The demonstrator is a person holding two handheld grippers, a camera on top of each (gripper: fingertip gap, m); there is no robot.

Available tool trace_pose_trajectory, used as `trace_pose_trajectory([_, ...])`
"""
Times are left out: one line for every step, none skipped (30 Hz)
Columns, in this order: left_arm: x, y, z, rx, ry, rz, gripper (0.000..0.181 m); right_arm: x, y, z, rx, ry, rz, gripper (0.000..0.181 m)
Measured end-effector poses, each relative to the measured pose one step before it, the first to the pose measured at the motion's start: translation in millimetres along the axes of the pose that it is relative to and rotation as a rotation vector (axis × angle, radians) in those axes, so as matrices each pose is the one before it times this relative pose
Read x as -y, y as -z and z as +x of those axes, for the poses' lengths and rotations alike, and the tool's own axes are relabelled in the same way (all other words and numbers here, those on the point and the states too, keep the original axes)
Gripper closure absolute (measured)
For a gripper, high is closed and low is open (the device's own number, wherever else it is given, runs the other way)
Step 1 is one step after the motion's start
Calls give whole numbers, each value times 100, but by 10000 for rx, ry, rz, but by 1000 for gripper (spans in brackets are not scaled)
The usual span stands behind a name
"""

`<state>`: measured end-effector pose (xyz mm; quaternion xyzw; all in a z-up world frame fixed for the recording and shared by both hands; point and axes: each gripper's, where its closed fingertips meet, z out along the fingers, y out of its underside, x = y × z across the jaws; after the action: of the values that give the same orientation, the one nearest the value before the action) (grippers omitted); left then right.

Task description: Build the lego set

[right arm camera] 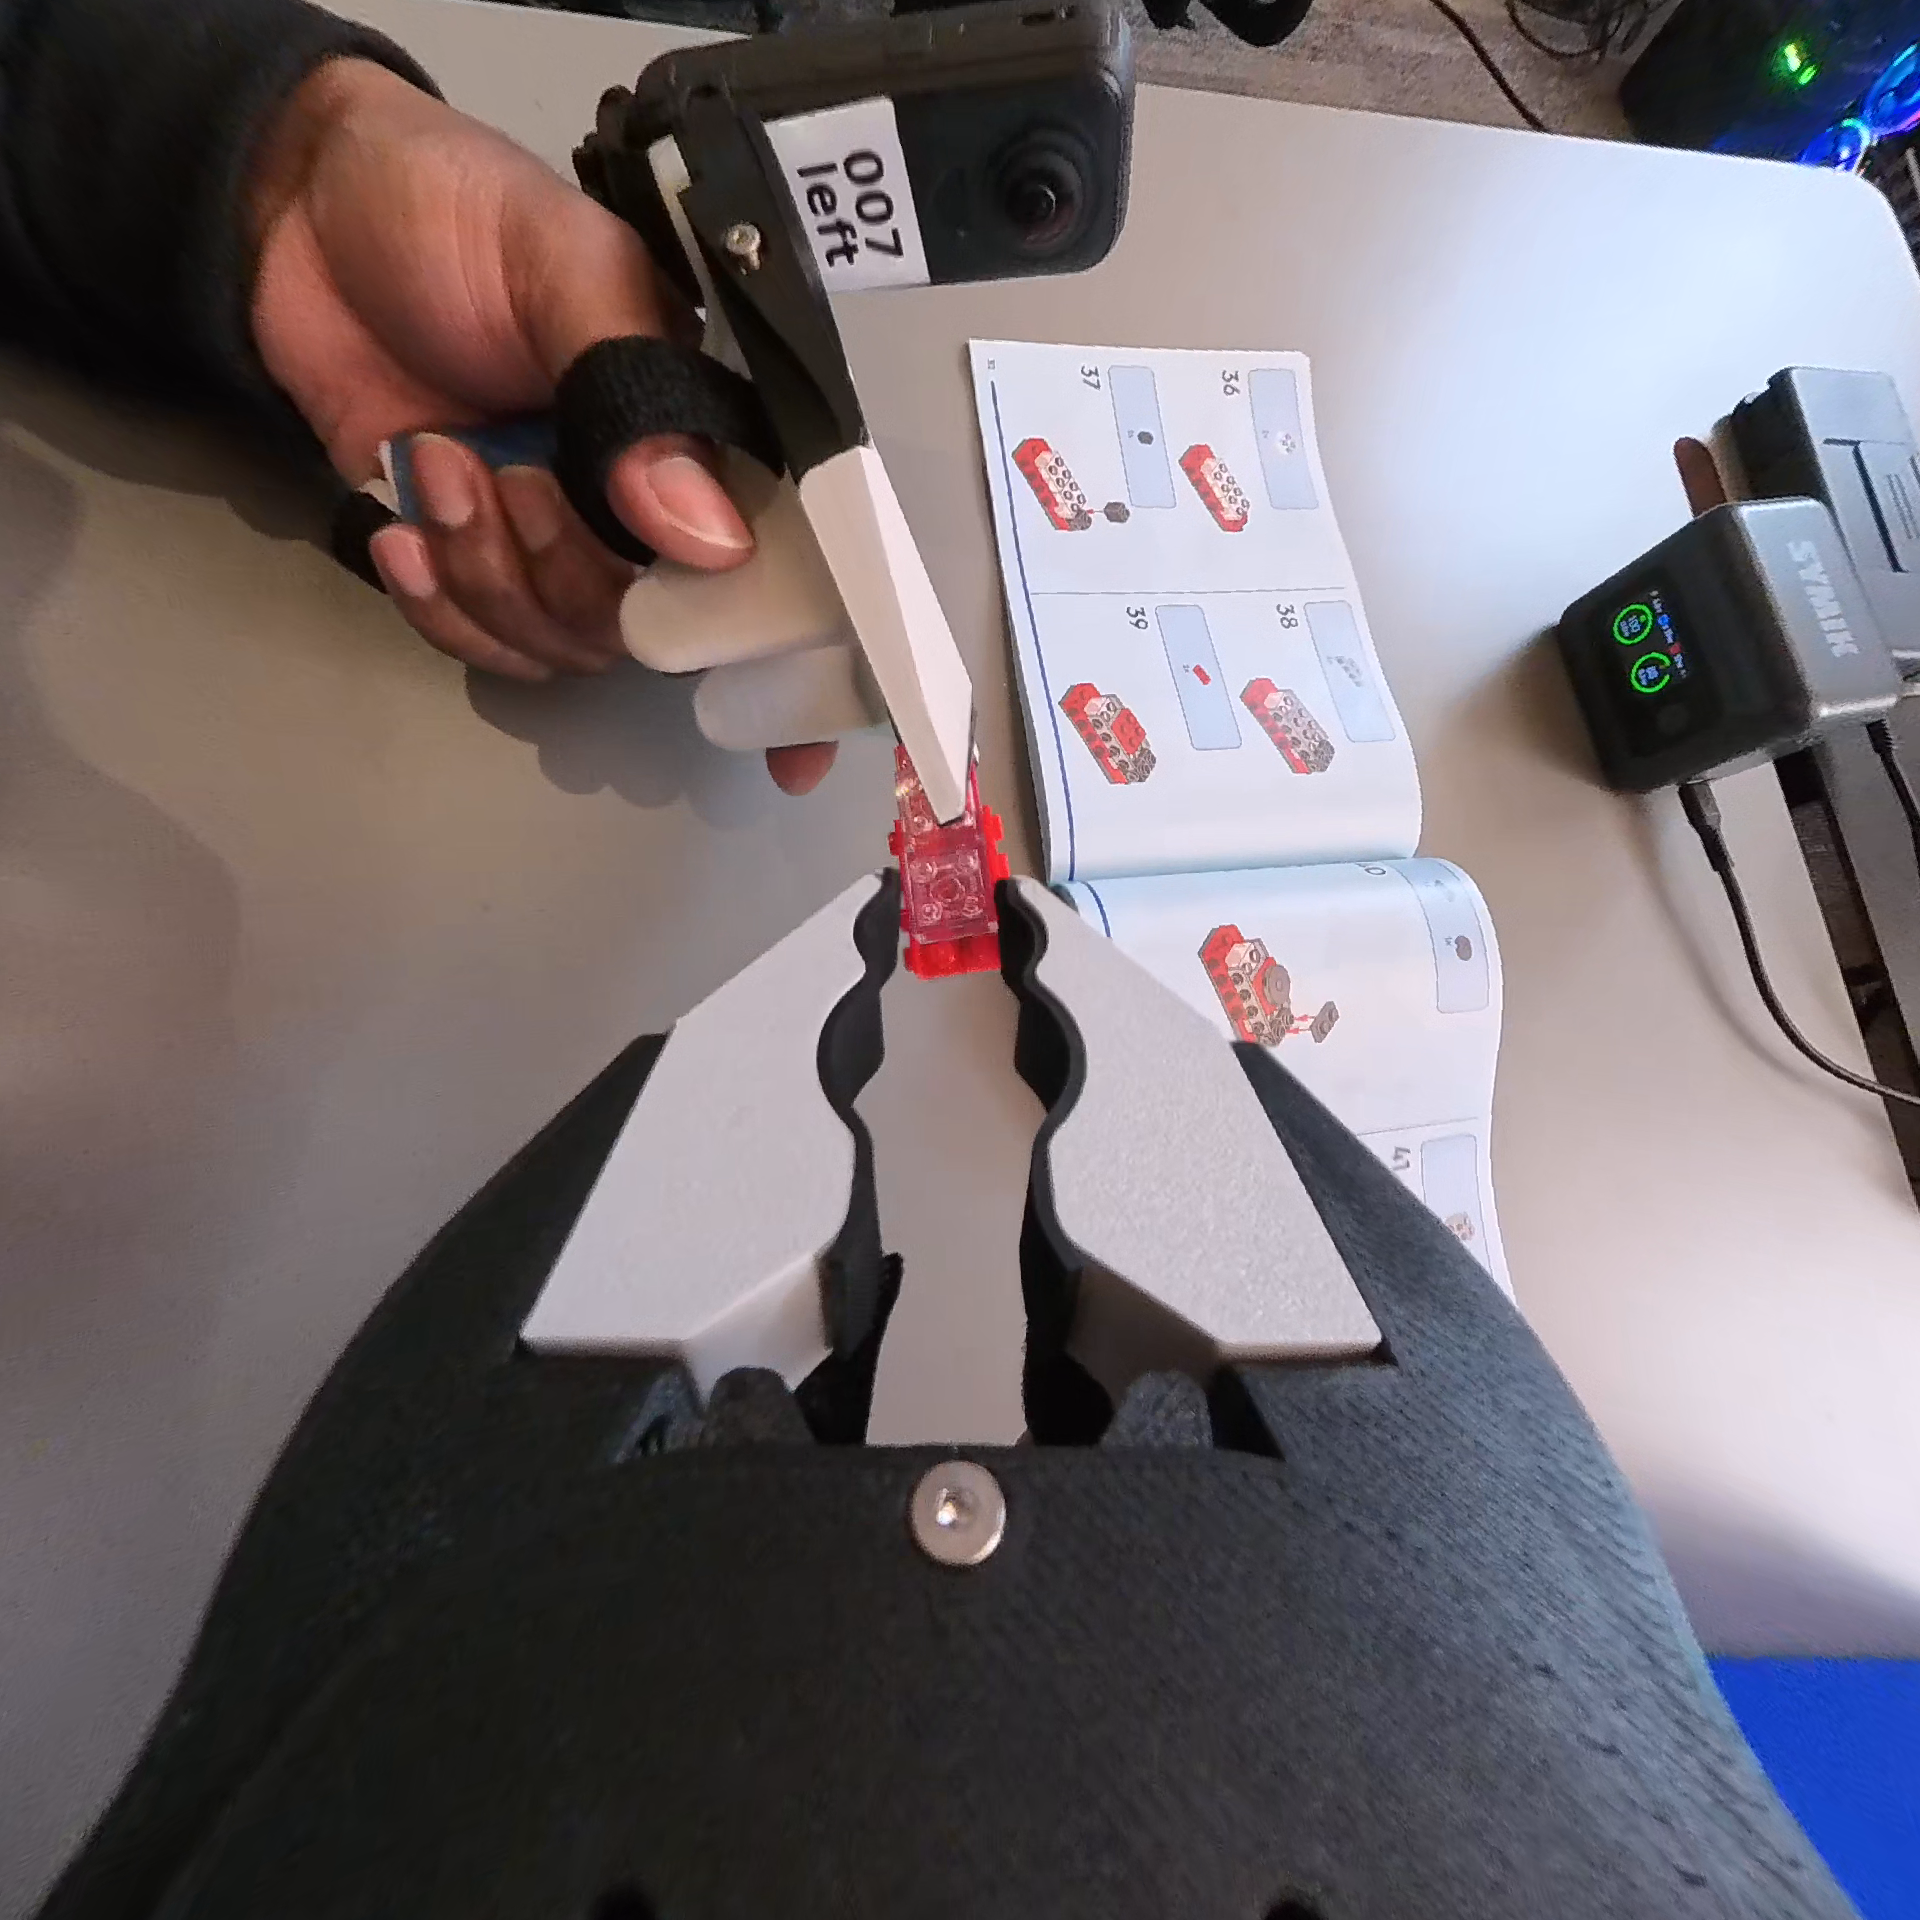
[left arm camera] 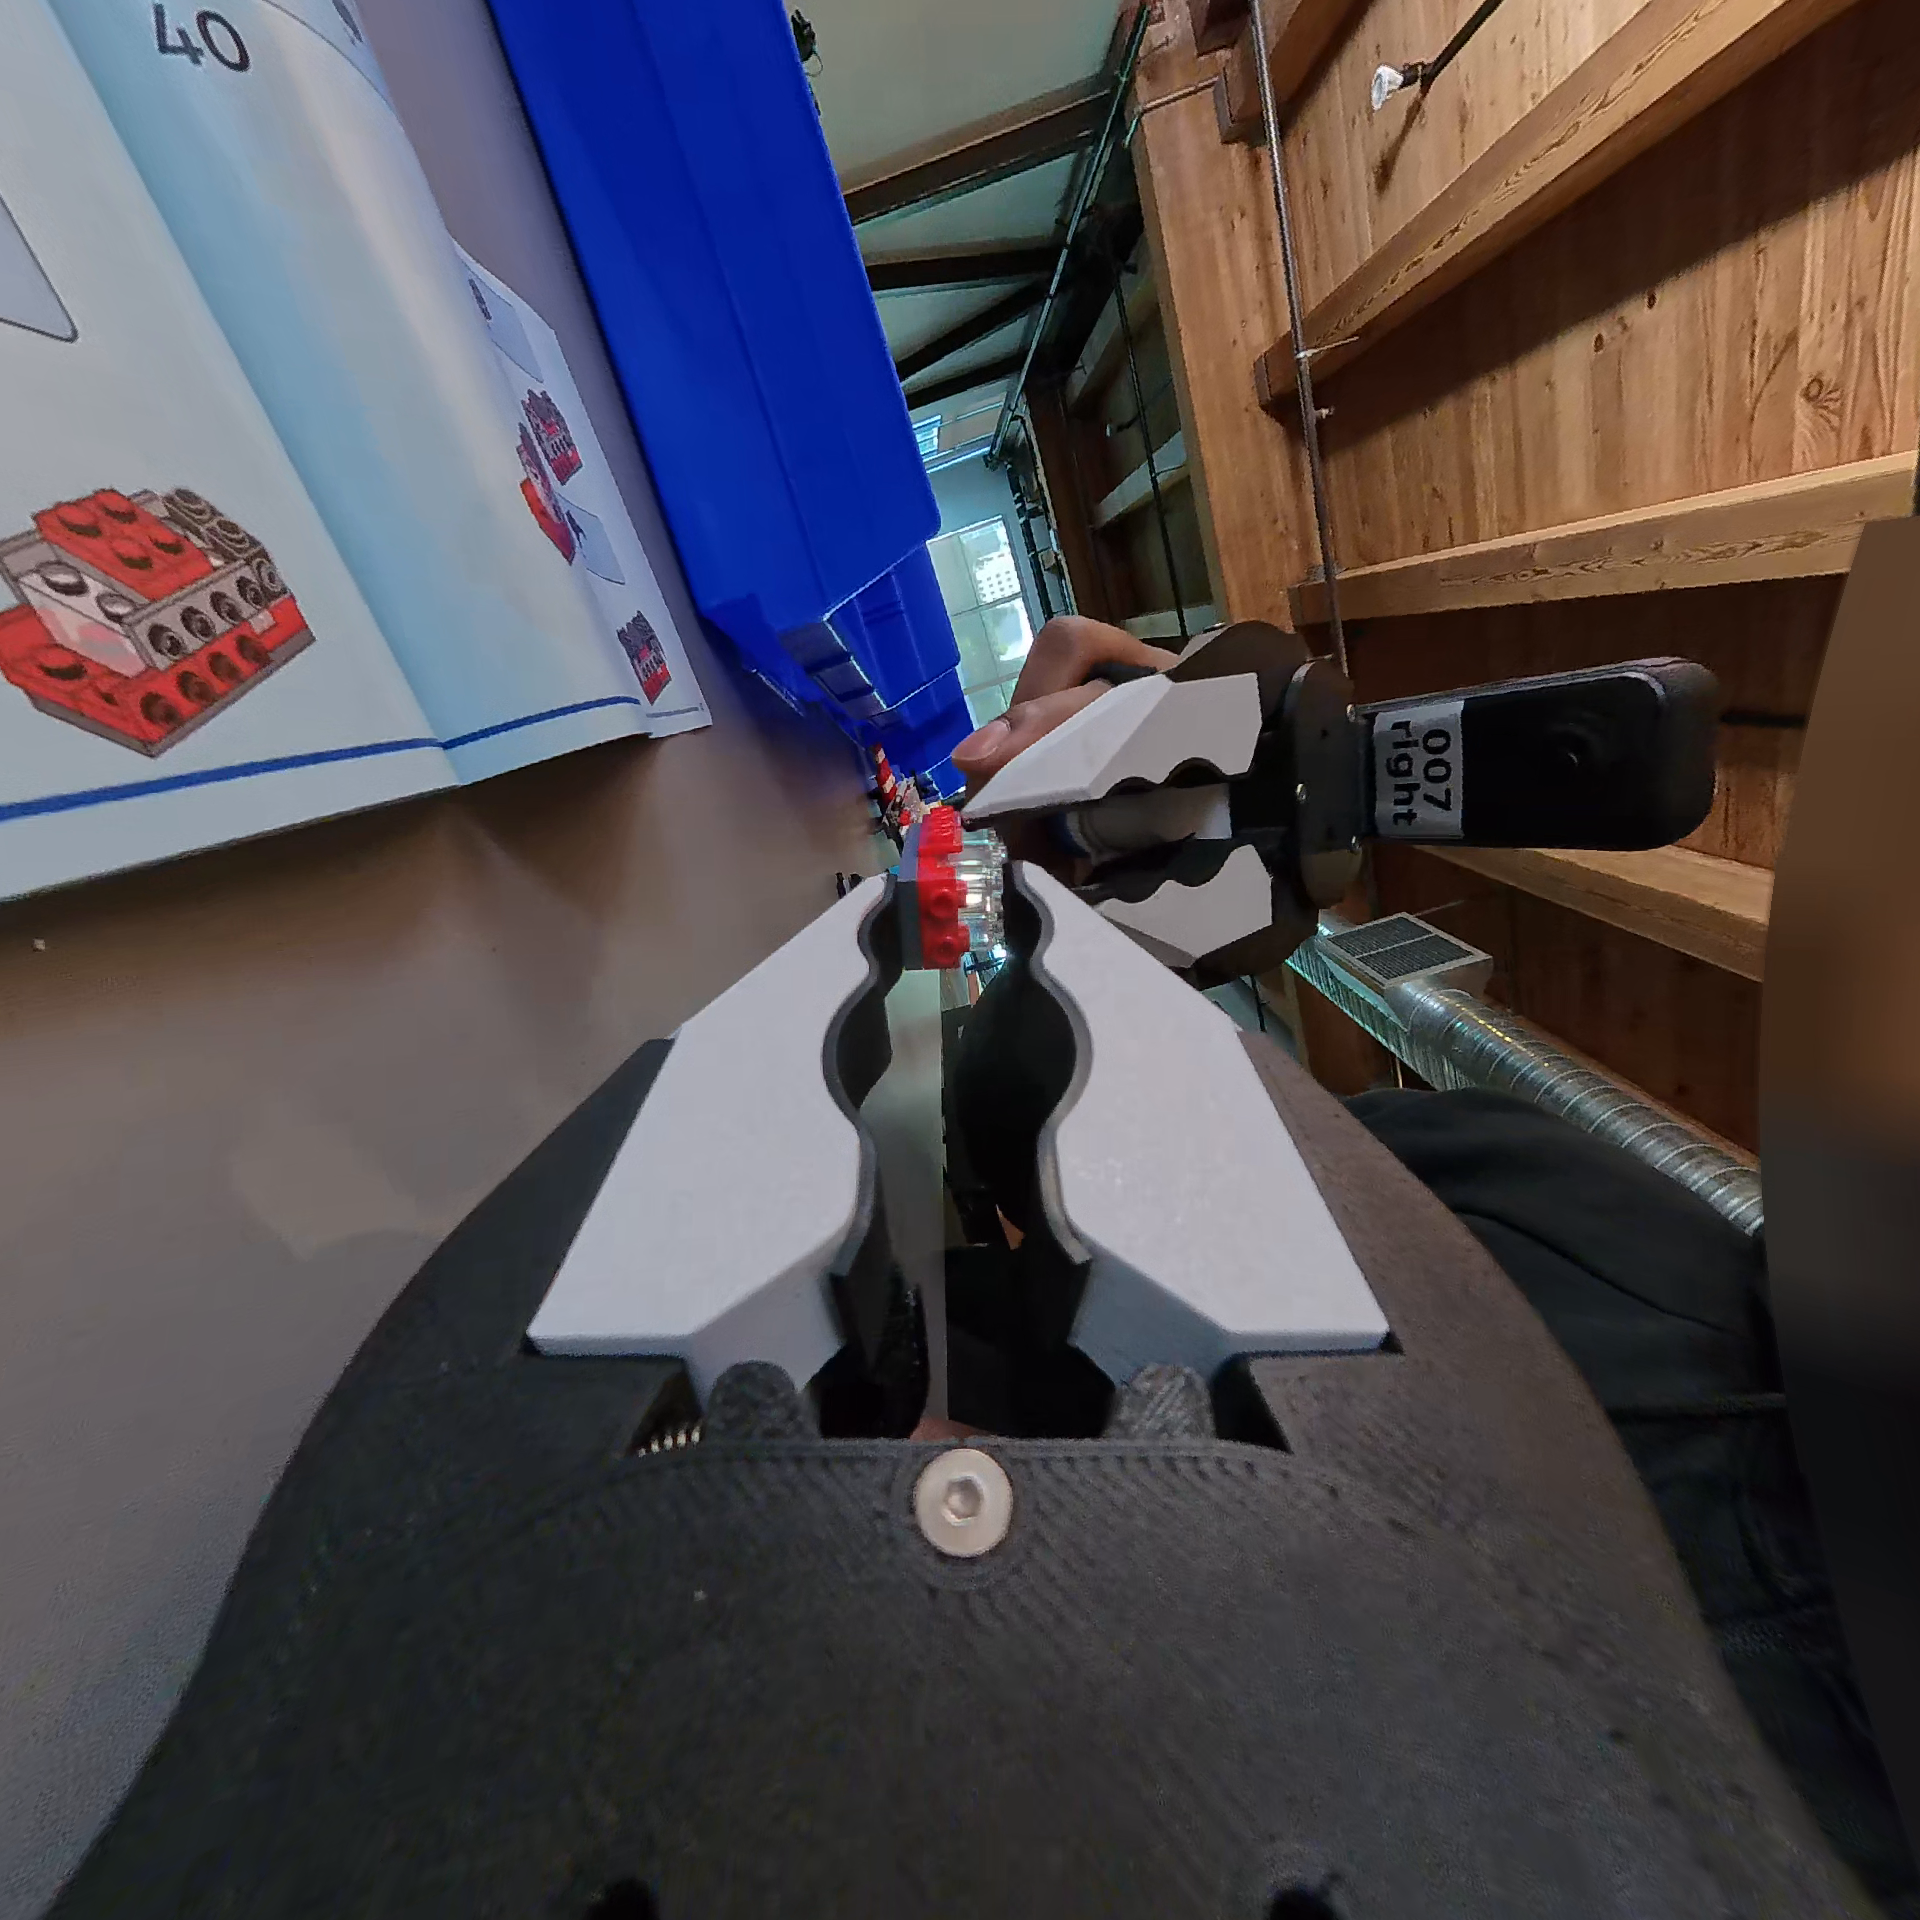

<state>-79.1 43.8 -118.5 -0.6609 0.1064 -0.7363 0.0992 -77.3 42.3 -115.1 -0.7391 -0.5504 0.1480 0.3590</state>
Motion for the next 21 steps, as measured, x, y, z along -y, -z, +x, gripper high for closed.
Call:
trace_pose_trajectory([20, 14, 5, -9, 17, 12, 163, 63, -41, 5, 4, -44, 46, 162])
trace_pose_trajectory([28, 10, 12, -15, 16, 17, 163, 31, -43, 19, -3, -55, 42, 161])
trace_pose_trajectory([38, 20, 5, -13, 12, 17, 163, 20, -29, 22, -2, -64, 49, 159])
trace_pose_trajectory([33, 8, 25, -18, 14, 18, 163, 77, 40, 14, -5, -85, 103, 156])
trace_pose_trajectory([55, 31, 29, -33, 16, 31, 163, 138, 103, 0, 15, -151, 167, 154])
trace_pose_trajectory([70, 25, 50, -41, 16, 39, 163, 173, 173, 55, 6, -263, 240, 152])
trace_pose_trajectory([60, 30, 38, -34, 12, 32, 163, 224, 256, 109, 26, -420, 349, 150])
trace_pose_trajectory([69, 26, 77, -50, -5, 33, 163, 220, 287, 197, 38, -613, 430, 148])
trace_pose_trajectory([64, 29, 101, -59, -26, 39, 163, 207, 313, 266, 62, -748, 497, 145])
trace_pose_trajectory([76, 13, 148, -85, -36, 43, 163, 146, 295, 365, 59, -855, 524, 143])
trace_pose_trajectory([63, -11, 202, -120, -46, 47, 163, -4, 248, 456, 55, -902, 463, 140])
trace_pose_trajectory([31, -37, 215, -116, -90, 28, 163, -79, 236, 420, 102, -878, 403, 139])
trace_pose_trajectory([14, -61, 237, -110, -156, 12, 163, -70, 207, 237, 222, -827, 383, 137])
trace_pose_trajectory([39, -60, 314, -133, -207, 32, 163, -71, 162, 86, 290, -758, 313, 135])
trace_pose_trajectory([70, -68, 299, -112, -241, 40, 163, -53, 106, -103, 343, -588, 269, 134])
trace_pose_trajectory([81, -43, 239, -52, -280, 43, 163, -40, 68, -231, 329, -405, 203, 134])
trace_pose_trajectory([93, -40, 184, -20, -313, 47, 163, 31, 25, -266, 255, -244, 181, 134])
trace_pose_trajectory([83, -20, 182, -17, -311, 31, 163, 87, -22, -228, 187, -143, 156, 134])
trace_pose_trajectory([56, -22, 176, -15, -284, 11, 163, 68, -77, -233, 170, -70, 79, 134])
trace_pose_trajectory([46, -23, 171, -21, -273, 4, 163, 86, -127, -243, 155, 0, 57, 134])
trace_pose_trajectory([28, -31, 167, -20, -258, -10, 163, 119, -142, -177, 112, 20, 46, 134])
